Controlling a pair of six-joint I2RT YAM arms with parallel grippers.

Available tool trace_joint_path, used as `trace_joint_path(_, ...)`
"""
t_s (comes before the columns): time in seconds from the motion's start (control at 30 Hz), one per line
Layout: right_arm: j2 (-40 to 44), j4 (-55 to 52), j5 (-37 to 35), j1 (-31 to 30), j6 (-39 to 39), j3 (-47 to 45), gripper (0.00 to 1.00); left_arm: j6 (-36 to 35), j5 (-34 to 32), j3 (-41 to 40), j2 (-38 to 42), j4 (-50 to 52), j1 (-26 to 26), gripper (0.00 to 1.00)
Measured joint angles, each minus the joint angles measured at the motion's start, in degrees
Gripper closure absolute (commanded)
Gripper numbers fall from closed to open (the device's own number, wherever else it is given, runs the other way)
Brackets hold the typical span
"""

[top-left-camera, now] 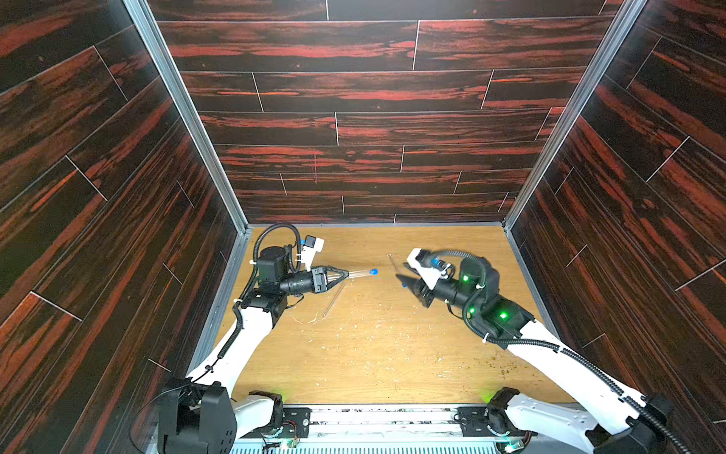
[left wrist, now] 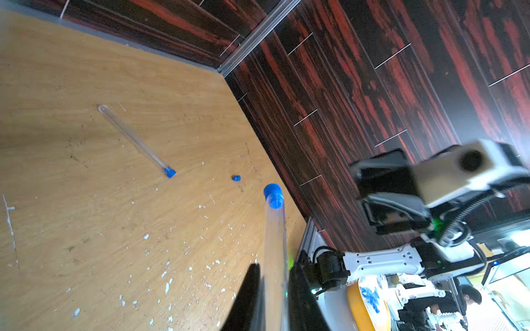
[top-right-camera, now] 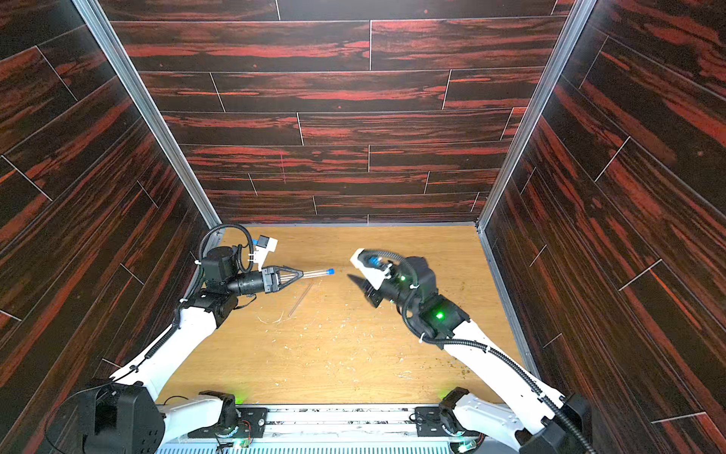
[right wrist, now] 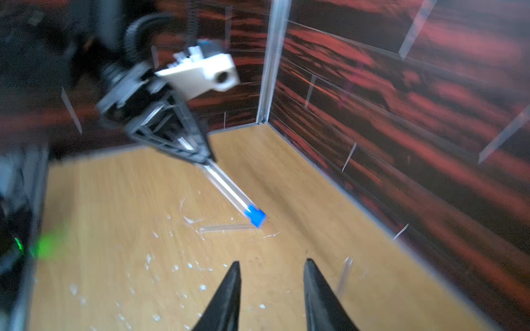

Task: Insert stoppers into test tubes
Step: Insert the stopper into the test tube.

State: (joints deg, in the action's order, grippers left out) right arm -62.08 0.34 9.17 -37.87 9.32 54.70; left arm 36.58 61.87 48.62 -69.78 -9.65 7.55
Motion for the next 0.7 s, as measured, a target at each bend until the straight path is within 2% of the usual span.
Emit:
trace_joint_path(0.23,-4.8,1.3,2.0,3.2,-15.7,1.1,0.73,4.9,0.0,0.0,0.5,-5.1,-0.1,0.88)
trace_joint_path(0.53,-16.1,-6.3,2.1,3.1,-28.3,9.2,0.76,6.3,0.1,0.0,0.5,-6.7,-0.1,0.89)
trace_joint_path(0.63,-18.3,-7.9,2.3,2.9,-31.5,12.0,0.83,6.2,0.1,0.0,0.5,-6.6,-0.1,0.9)
trace_joint_path(0.7,-19.9,-8.9,2.4,2.9,-33.1,13.9,0.92,5.9,0.1,0.0,0.5,-6.5,-0.1,0.9)
